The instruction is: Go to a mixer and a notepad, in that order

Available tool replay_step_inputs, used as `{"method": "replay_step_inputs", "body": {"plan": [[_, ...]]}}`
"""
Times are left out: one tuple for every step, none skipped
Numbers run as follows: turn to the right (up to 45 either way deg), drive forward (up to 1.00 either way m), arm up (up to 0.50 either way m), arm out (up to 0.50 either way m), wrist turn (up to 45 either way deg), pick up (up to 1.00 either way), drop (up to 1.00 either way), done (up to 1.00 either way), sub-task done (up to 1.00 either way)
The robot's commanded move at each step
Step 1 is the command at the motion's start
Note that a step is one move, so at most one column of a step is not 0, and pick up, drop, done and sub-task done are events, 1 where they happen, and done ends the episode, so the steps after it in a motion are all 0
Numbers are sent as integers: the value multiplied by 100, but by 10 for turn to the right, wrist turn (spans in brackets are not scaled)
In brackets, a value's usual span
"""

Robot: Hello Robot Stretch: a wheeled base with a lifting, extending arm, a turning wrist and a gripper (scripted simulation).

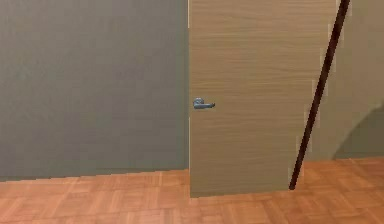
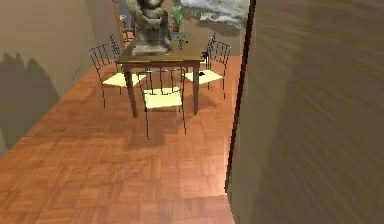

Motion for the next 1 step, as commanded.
{"method": "replay_step_inputs", "body": {"plan": [[0, 20, 0, 0, 0, 0, 0, 0, 0]]}}
